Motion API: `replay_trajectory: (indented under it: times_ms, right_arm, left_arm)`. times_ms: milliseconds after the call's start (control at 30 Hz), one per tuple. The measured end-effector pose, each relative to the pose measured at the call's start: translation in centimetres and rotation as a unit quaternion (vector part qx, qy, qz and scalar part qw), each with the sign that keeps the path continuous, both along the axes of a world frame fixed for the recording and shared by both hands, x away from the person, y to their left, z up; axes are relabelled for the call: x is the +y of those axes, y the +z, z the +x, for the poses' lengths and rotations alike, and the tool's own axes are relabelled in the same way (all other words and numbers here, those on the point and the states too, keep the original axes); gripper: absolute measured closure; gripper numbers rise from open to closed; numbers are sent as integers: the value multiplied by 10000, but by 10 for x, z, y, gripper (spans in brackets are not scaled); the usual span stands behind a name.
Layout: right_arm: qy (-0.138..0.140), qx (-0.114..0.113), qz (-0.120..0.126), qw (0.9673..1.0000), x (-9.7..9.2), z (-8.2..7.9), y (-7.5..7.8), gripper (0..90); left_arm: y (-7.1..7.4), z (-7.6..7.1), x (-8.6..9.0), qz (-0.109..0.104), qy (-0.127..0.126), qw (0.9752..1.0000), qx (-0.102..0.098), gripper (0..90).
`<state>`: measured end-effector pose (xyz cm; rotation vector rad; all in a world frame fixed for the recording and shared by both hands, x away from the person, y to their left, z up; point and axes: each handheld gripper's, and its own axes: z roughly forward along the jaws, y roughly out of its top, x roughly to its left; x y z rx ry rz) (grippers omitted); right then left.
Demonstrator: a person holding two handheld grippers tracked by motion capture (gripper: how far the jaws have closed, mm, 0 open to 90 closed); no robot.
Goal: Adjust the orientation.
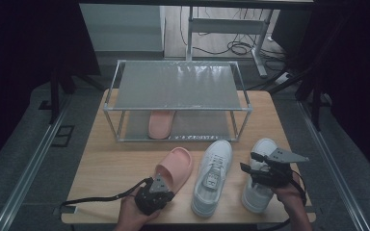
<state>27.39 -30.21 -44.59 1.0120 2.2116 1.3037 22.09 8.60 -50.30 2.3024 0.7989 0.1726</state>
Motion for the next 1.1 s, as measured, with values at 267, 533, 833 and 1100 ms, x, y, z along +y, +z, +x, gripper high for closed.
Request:
replay_trajectory:
  times_ms: [267, 533, 833, 1100]
  right_arm:
    - [10, -16, -10, 10000, 2, -1, 1, 398]
    - [14, -13, 2, 10000, 2, -1, 0, 398]
    - [1, -12, 17, 10000, 2, -1, 1, 398]
    - [-6, -9, 13, 10000, 1, 0, 0, 398]
  left_arm:
    - [2, 1, 4, 123, 33, 9999, -53, 879]
    - [3, 0, 4, 152, 56, 9998, -87, 877]
    - [18, -7, 13, -105, 275, 9993, -234, 760]
    - [14, 7, 7, -201, 428, 9988, -135, 655]
